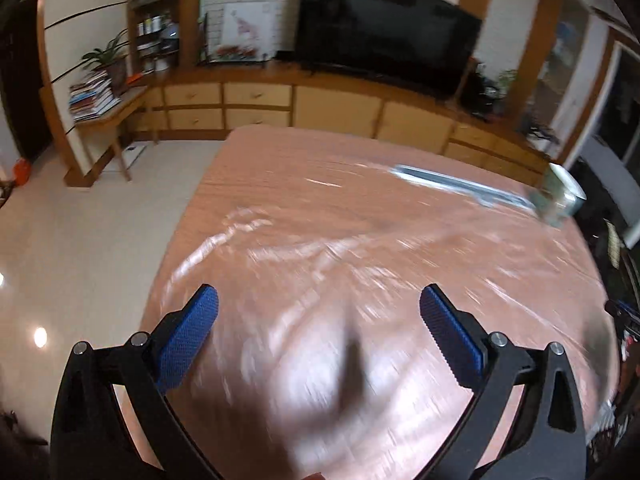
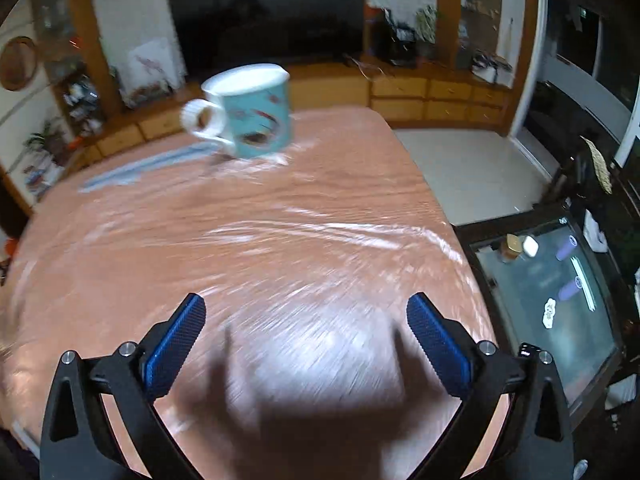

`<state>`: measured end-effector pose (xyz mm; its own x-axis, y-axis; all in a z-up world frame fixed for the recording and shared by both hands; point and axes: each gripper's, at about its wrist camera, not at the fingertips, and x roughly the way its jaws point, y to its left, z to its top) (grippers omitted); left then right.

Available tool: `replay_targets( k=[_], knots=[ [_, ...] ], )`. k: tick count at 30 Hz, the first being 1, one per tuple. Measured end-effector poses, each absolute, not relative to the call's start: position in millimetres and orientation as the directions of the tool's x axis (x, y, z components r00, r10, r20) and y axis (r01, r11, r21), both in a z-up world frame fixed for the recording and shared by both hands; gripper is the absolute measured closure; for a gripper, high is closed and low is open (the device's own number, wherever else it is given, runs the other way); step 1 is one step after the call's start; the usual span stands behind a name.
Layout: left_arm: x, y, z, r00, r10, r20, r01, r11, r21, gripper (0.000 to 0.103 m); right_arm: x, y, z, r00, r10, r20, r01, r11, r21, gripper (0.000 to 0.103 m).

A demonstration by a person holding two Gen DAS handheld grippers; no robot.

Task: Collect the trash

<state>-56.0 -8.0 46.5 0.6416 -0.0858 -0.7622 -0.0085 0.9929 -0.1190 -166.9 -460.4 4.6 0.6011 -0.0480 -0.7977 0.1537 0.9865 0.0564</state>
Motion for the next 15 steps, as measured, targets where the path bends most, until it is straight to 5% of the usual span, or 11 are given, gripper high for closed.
replay_targets(
  k=[15],
  knots=[
    [4, 5, 6, 0.591, 0.034, -0.806, -0.082, 0.996, -0.018, 0.002, -104, -489, -27, 0.574, -0.118, -0.81, 0.197, 0.98, -0.003, 0.004]
  ],
)
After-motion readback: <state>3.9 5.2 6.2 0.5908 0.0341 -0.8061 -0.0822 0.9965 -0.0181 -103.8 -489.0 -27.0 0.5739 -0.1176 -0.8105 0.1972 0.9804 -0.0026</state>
